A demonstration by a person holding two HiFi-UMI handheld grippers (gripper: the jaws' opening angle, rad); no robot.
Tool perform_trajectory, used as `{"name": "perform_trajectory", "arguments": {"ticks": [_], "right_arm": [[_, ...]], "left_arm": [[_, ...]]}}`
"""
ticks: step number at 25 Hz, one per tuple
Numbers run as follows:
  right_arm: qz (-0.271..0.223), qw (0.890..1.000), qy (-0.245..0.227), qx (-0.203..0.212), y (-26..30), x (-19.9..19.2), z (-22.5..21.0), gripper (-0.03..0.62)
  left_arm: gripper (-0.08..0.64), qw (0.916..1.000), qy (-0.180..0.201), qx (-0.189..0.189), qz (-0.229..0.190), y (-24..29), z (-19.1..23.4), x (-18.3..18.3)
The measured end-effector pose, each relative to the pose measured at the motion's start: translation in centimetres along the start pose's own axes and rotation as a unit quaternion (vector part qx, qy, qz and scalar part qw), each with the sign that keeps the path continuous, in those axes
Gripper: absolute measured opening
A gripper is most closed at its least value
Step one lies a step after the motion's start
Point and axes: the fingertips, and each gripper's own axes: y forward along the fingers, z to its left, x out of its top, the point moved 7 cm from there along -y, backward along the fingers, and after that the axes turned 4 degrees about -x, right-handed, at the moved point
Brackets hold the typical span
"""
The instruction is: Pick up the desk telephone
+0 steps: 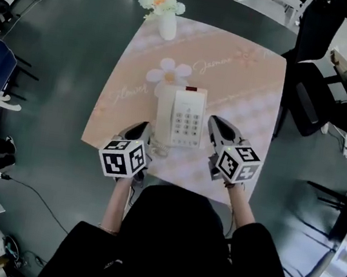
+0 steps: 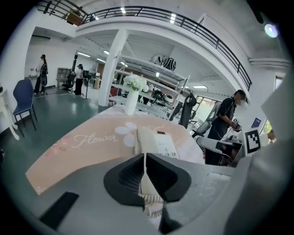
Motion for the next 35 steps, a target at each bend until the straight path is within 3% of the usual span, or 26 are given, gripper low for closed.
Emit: {"name": "perform_trajectory", "arguments": {"ticks": [7,10,12,20,27,35], "right_arm": [[0.030,0.999,0.042,-0.007,1.8,-1.1,-1.3,-0.006],[0.040,0.996,0.083,-0.001,2.8,-1.4,-1.4,0.007],[0.046,0.994,0.104,-0.009,3.4,-1.7,-1.6,0.082],[0.062,0.978,0.198,-0.019,6.2,-2.6,-2.4,0.223],[0.083,0.967,0.237,-0.026,7.6,-3.6,-3.1,0.244],[0.125,0.956,0.264,-0.009,8.3,-4.5,-2.9,0.244]], "left_arm": [[0.049,0.9990,-0.026,-0.024,0.026,1.7,0.8,0.1],[0.088,0.9977,-0.040,-0.042,0.035,2.5,1.0,0.4],[0.123,0.9962,-0.057,-0.051,0.041,3.1,1.1,0.2],[0.304,0.9878,-0.103,-0.097,0.065,5.6,1.3,0.0],[0.325,0.9828,-0.110,-0.107,0.103,7.6,2.0,-0.4],[0.325,0.9715,-0.134,-0.138,0.138,8.8,1.7,-0.9]]}}
